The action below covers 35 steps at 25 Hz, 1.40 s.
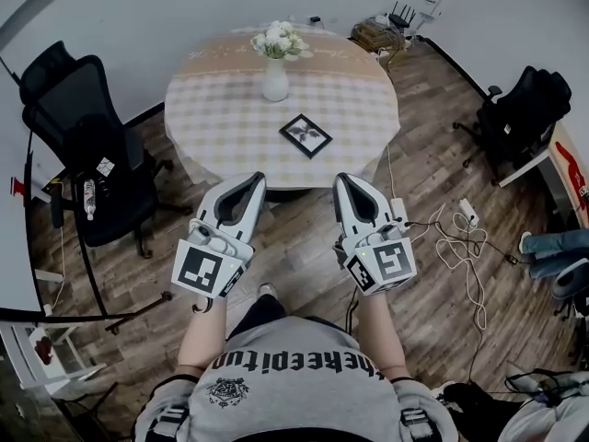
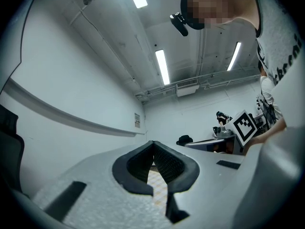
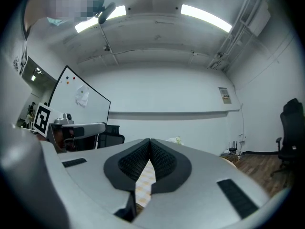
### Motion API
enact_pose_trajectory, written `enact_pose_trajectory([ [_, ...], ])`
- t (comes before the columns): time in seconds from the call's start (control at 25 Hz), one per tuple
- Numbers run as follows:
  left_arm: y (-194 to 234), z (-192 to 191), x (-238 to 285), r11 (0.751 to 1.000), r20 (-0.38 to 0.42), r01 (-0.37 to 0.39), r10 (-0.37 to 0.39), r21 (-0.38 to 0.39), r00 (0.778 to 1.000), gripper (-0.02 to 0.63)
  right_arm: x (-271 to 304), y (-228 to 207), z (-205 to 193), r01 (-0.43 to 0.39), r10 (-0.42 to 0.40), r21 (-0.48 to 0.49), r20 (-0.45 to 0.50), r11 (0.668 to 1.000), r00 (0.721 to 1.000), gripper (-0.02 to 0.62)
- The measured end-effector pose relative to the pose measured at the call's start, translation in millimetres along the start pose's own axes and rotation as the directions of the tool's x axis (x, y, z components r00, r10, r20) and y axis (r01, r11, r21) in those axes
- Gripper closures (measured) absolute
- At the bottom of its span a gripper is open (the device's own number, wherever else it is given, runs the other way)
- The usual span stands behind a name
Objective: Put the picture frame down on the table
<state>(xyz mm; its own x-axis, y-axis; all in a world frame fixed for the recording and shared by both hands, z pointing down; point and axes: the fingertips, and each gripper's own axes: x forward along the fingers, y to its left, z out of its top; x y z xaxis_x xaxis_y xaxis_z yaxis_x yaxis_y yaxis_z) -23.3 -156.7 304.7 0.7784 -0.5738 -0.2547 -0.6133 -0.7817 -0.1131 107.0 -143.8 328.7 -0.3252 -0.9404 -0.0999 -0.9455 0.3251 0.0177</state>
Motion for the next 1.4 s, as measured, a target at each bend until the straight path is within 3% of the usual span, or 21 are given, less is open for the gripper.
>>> enact_pose_trajectory([
  [0.68, -71.7, 21.5, -32.3, 0.996, -0.01, -0.076, 0.077, 0.035, 0.997, 0.591, -77.1, 8.2, 12.4, -0.063, 0.063, -0.008, 0.008, 0.998, 0.998, 0.589],
  [1.4, -113.8, 31.5, -46.2, 0.994, -0.019, -0.099, 0.1, 0.049, 0.995, 0.591, -120.0, 3.0, 15.2, -0.052, 0.053, -0.019, 0.016, 0.998, 0.998, 0.589],
])
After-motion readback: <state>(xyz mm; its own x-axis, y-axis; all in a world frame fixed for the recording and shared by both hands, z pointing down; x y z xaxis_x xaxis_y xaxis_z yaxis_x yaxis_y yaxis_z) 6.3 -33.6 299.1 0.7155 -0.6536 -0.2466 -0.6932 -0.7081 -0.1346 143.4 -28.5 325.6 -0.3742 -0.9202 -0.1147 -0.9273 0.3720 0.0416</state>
